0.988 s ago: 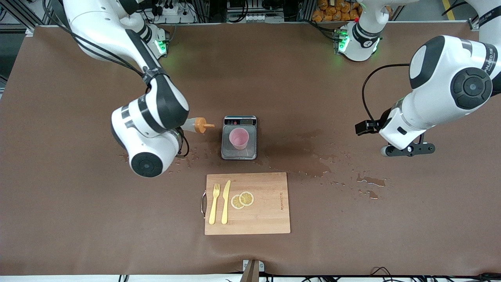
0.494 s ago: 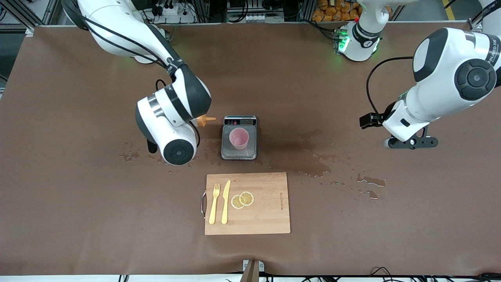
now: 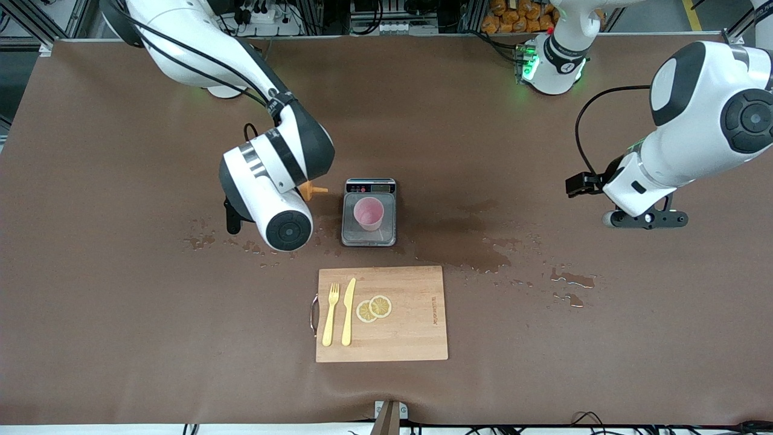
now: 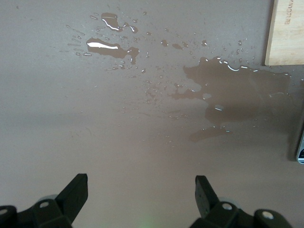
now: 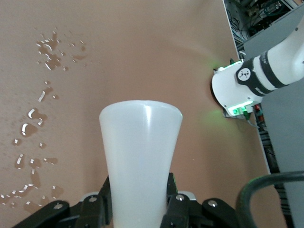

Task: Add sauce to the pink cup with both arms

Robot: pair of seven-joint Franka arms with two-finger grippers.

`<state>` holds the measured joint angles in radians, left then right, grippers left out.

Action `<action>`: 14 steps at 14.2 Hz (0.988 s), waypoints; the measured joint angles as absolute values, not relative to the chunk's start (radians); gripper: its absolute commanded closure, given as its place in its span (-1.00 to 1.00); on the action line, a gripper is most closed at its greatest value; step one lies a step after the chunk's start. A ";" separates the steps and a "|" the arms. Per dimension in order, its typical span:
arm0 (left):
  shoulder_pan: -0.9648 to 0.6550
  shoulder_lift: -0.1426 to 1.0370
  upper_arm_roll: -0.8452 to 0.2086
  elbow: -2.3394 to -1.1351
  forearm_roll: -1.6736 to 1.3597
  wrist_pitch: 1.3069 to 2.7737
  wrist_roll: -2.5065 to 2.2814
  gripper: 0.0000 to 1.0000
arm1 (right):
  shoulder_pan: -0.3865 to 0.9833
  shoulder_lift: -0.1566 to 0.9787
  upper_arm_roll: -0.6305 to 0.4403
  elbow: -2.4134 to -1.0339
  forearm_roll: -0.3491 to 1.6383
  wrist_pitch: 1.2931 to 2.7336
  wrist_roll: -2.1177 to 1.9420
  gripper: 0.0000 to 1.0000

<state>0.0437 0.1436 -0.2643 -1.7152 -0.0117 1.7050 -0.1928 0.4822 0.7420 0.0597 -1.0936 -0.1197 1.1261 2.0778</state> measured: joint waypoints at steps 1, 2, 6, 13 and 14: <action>0.044 0.143 -0.264 -1.716 -0.012 1.705 -0.192 -1.00 | 0.493 0.742 0.059 -1.090 -0.131 1.130 2.099 0.10; 0.044 0.143 -0.264 -1.716 -0.012 1.705 -0.192 -1.00 | 0.503 0.742 0.059 -1.084 -0.137 1.135 2.122 0.10; 0.044 0.143 -0.264 -1.717 -0.012 1.705 -0.192 -1.00 | 0.540 0.745 0.056 -1.073 -0.148 1.196 2.217 0.12; 0.048 0.142 -0.264 -1.718 -0.012 1.705 -0.192 -1.00 | 0.579 0.758 0.043 -1.073 -0.298 1.197 2.234 0.22; 0.048 0.142 -0.264 -1.718 -0.012 1.705 -0.192 -1.00 | 0.579 0.759 0.043 -1.073 -0.301 1.197 2.234 0.22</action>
